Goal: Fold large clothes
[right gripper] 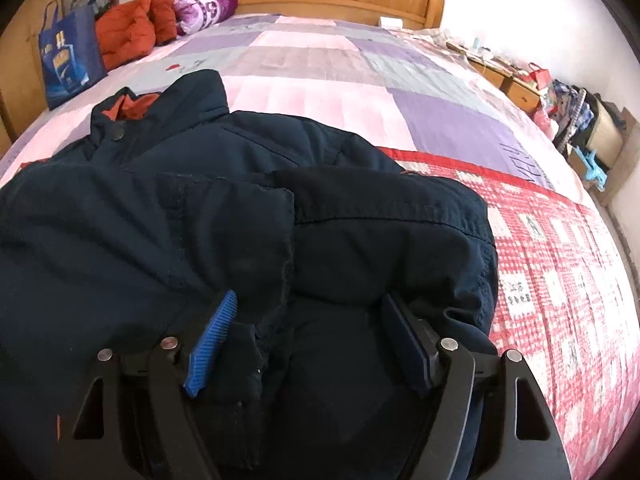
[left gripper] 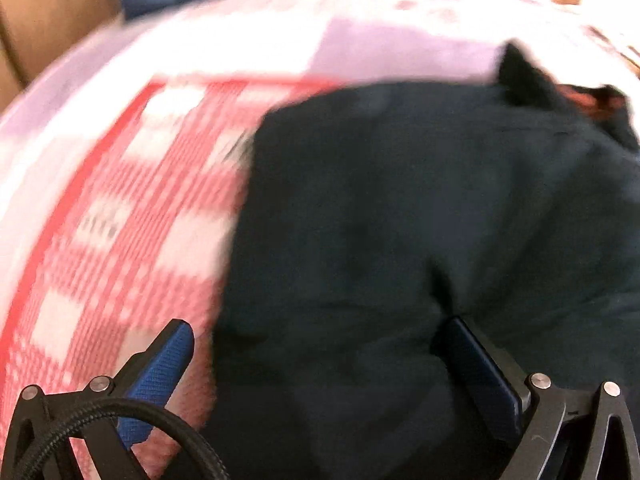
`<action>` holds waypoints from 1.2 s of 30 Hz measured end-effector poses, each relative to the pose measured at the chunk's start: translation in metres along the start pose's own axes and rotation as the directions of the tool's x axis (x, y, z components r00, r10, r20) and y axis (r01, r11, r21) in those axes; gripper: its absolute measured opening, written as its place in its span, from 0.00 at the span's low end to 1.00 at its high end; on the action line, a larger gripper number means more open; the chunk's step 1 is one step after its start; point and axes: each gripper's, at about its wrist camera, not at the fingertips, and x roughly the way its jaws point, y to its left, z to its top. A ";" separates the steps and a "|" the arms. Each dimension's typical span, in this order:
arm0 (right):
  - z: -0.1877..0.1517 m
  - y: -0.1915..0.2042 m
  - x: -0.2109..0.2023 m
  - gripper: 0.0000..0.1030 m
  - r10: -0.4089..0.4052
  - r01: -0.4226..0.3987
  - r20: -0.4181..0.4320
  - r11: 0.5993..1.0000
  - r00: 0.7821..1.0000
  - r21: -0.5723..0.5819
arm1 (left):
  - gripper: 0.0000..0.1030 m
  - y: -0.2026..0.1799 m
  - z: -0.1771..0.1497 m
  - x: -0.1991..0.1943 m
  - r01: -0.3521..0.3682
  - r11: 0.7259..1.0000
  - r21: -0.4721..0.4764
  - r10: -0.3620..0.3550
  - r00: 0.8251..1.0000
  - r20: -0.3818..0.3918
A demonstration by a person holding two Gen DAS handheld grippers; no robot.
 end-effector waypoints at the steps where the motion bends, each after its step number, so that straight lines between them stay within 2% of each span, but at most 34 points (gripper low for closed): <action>1: 0.000 0.002 0.000 0.77 -0.002 0.002 -0.001 1.000 1.000 -0.004 | 1.00 0.007 -0.001 0.003 0.013 1.000 -0.021 -0.013 1.000 -0.018; 5: 0.002 0.005 -0.014 0.77 -0.026 0.026 -0.002 1.000 1.000 0.007 | 0.99 -0.007 0.003 -0.013 -0.076 0.996 0.041 0.076 0.997 0.004; 6: 0.002 0.006 -0.022 0.77 -0.042 0.042 0.010 0.999 0.999 0.010 | 0.99 -0.012 0.003 -0.019 -0.077 0.996 0.048 0.077 0.997 0.015; 10: -0.011 0.016 -0.071 0.77 -0.041 0.045 0.131 0.999 0.991 -0.024 | 0.99 -0.042 -0.005 -0.057 0.011 0.992 0.125 -0.024 0.994 0.107; 12: -0.023 0.013 -0.078 0.77 -0.044 0.050 0.125 0.998 0.991 -0.043 | 0.99 -0.057 -0.016 -0.062 0.027 0.981 0.190 -0.050 0.992 0.119; 13: -0.031 0.006 -0.077 0.77 -0.054 0.059 0.108 0.998 0.993 -0.038 | 0.99 -0.059 -0.022 -0.055 0.007 0.976 0.218 -0.029 0.995 0.100; 14: -0.037 -0.005 -0.073 0.77 -0.063 0.064 0.085 0.998 0.994 -0.017 | 1.00 -0.056 -0.025 -0.047 0.005 0.977 0.211 -0.021 0.997 0.075; 16: -0.053 -0.047 -0.064 0.77 -0.134 0.133 0.000 0.985 0.991 0.111 | 1.00 -0.036 -0.030 -0.037 0.030 0.991 0.132 -0.035 0.999 0.033; 17: -0.064 -0.075 -0.065 0.77 -0.114 0.115 -0.014 0.969 0.993 0.219 | 1.00 -0.026 -0.031 -0.036 0.040 0.995 0.091 -0.042 0.999 0.023; 18: -0.069 -0.091 -0.071 0.77 -0.112 0.112 -0.014 0.955 0.994 0.275 | 1.00 -0.021 -0.030 -0.039 0.030 0.997 0.073 -0.032 0.999 0.026; 19: -0.071 -0.096 -0.077 0.77 -0.132 0.129 -0.007 0.952 0.991 0.277 | 1.00 -0.020 -0.031 -0.044 0.018 0.997 0.073 -0.021 0.999 0.035; 21: -0.071 -0.087 -0.093 0.77 -0.224 0.217 0.020 0.960 0.974 0.179 | 1.00 -0.021 -0.034 -0.056 0.006 0.996 0.094 -0.011 0.998 0.056; 23: -0.071 -0.073 -0.103 0.77 -0.203 0.195 0.061 0.973 0.977 0.125 | 1.00 -0.025 -0.040 -0.065 0.030 0.994 0.110 -0.036 0.998 0.058; 27: -0.076 -0.024 -0.123 0.77 -0.073 0.069 0.124 0.997 0.990 0.037 | 1.00 -0.045 -0.064 -0.081 0.068 0.987 0.149 -0.075 0.996 0.041; 29: -0.079 0.001 -0.124 0.77 -0.007 0.009 0.115 1.000 0.993 -0.018 | 1.00 -0.056 -0.079 -0.081 0.079 0.981 0.178 -0.083 0.997 0.011; 31: -0.090 0.019 -0.111 0.77 0.029 -0.023 0.058 0.995 0.998 -0.095 | 1.00 -0.061 -0.096 -0.072 0.074 0.975 0.212 -0.067 0.997 -0.040; 33: -0.106 0.006 -0.091 0.77 -0.028 0.025 -0.024 0.995 0.999 -0.097 | 1.00 -0.055 -0.106 -0.066 0.060 0.973 0.225 -0.047 0.997 -0.063; 35: -0.119 -0.031 -0.085 0.77 -0.034 0.035 -0.055 0.999 0.998 0.030 | 1.00 -0.039 -0.112 -0.066 0.056 0.978 0.201 -0.044 0.997 -0.066; 36: -0.125 -0.059 -0.090 0.77 -0.075 0.082 -0.060 0.989 0.995 0.122 | 1.00 -0.029 -0.113 -0.067 0.042 0.982 0.184 -0.030 0.997 -0.068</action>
